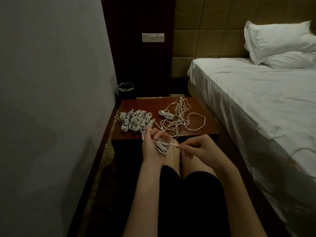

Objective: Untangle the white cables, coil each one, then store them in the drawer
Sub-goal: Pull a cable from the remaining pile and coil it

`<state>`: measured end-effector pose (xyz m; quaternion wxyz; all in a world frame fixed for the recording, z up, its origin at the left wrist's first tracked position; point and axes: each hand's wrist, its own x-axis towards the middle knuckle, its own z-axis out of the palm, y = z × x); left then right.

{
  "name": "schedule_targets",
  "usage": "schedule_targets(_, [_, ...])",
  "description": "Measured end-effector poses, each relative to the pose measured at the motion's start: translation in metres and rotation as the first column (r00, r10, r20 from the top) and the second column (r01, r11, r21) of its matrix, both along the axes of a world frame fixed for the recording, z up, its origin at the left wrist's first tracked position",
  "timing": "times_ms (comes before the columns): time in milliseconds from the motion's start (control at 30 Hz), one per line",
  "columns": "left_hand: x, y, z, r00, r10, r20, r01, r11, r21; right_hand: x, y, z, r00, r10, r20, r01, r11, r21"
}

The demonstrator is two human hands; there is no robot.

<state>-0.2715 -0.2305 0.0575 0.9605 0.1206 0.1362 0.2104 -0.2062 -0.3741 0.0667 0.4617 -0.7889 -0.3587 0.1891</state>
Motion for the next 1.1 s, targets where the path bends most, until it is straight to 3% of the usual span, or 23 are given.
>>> schedule_targets(100, [0.000,0.007,-0.005,0.997,-0.005,-0.073,0.015,0.991,0.133,0.000,-0.003,0.007,0.997,0.078,-0.019,-0.079,0.994,-0.073])
schedule_targets(267, [-0.004,0.004,-0.004,0.994,-0.028,-0.109,0.060,0.950,0.307,-0.011,0.008,0.018,0.978,0.191,0.083,-0.176,0.971,-0.164])
schedule_targets(433, [-0.011,0.009,0.008,0.999,0.014,-0.036,0.000,0.929,0.369,-0.009,-0.002,0.025,0.995,0.084,0.055,-0.081,0.995,-0.062])
schedule_targets(600, [-0.009,0.000,0.011,0.994,0.073,-0.081,-0.024,0.872,0.490,-0.014,-0.008,0.035,0.985,0.170,-0.016,-0.171,0.983,-0.062])
schedule_targets(700, [-0.009,0.000,0.011,0.996,0.022,-0.087,0.021,0.886,0.463,-0.017,-0.006,0.036,0.974,0.227,-0.018,-0.227,0.966,-0.120])
schedule_targets(833, [-0.008,-0.001,0.013,0.998,-0.017,-0.066,0.045,0.895,0.443,-0.015,-0.001,0.032,0.981,0.178,-0.073,-0.187,0.971,-0.146])
schedule_targets(1100, [-0.006,-0.002,0.010,0.995,0.051,-0.090,-0.001,0.873,0.488,-0.010,-0.013,0.035,0.961,0.243,-0.129,-0.264,0.946,-0.188])
